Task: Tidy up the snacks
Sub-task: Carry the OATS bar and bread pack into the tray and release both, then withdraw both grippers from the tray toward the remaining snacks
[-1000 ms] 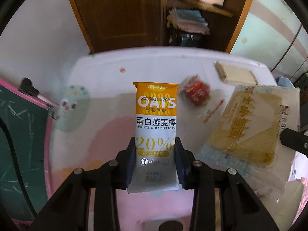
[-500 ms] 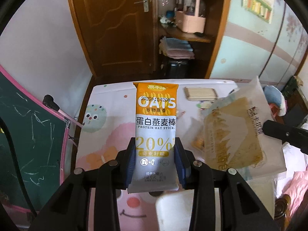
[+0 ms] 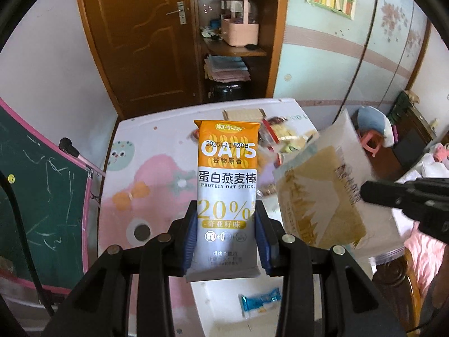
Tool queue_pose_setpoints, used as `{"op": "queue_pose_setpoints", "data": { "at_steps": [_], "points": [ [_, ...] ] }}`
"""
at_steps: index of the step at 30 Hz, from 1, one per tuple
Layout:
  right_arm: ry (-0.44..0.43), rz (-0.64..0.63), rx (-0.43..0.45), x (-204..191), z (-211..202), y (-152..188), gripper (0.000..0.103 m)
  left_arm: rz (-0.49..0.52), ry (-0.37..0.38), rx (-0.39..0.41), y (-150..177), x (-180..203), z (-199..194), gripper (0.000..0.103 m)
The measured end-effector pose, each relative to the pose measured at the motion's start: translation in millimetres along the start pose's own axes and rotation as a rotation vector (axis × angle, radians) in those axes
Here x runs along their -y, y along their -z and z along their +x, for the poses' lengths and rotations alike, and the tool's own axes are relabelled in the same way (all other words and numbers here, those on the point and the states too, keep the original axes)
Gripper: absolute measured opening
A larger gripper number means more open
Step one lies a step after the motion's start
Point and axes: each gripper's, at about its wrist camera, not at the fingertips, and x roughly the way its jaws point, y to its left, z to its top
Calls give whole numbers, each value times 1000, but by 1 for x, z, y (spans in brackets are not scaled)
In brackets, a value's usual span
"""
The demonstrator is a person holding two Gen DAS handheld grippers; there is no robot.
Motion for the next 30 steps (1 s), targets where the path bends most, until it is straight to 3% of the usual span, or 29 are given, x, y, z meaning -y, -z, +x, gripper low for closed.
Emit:
{"op": "queue_pose_setpoints", "data": {
  "at_steps": [10,20,22,24,27,30],
  "points": [
    [15,28,-119,12,11,55,1,24,3,-70,42,29,1,36],
    [81,-1,-174,10,20,69,5,-3,-42,-129,55,29,10,40],
    [111,-5,-155,10,16,68,5,-13,-67,-143,56,28,13,51],
    [128,4,-148,13,13,65,10,-27,-89,-151,59,26,15,87],
    [160,0,-125,14,8,64,27,-42,-73,-140,61,25,11,89],
    [184,-19,-98,14,1,65,36,-45,-60,-148,62,26,11,89]
  ]
}}
